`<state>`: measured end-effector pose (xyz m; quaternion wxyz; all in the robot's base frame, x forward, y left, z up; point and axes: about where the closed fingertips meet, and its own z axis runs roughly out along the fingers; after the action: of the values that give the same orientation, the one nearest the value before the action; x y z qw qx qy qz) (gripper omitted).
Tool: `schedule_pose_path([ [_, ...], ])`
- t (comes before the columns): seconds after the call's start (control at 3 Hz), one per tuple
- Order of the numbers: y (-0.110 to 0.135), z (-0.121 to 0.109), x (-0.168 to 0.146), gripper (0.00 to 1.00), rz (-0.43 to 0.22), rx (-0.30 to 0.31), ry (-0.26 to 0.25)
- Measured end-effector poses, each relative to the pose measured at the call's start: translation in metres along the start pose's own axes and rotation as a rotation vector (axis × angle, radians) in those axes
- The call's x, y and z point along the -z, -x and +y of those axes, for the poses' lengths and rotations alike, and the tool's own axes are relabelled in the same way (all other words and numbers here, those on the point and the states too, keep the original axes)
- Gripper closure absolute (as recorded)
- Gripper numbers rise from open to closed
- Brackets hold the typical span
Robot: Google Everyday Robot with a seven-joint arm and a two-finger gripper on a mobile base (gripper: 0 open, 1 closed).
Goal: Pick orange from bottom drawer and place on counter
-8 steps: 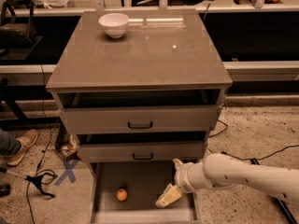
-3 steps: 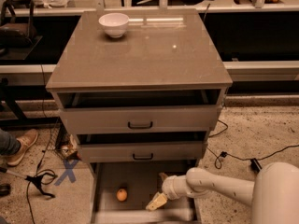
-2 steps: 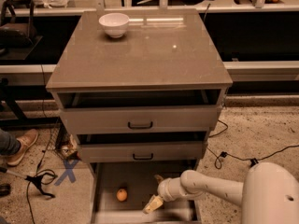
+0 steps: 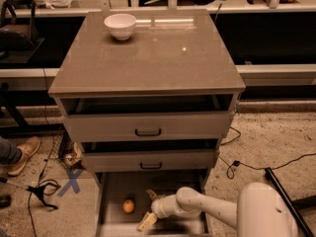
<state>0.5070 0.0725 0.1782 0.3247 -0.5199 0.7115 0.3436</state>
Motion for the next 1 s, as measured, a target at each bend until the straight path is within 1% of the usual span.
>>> schedule_pose_path([
  [0.33, 0.011, 0.003, -0.044, 0.0, -0.04, 0.053, 0.026],
  [0.67, 0.02, 0.0, -0.064, 0.0, -0.063, 0.075, 0.03],
  [1.0, 0.02, -0.004, -0.081, 0.0, -0.07, 0.086, 0.028],
])
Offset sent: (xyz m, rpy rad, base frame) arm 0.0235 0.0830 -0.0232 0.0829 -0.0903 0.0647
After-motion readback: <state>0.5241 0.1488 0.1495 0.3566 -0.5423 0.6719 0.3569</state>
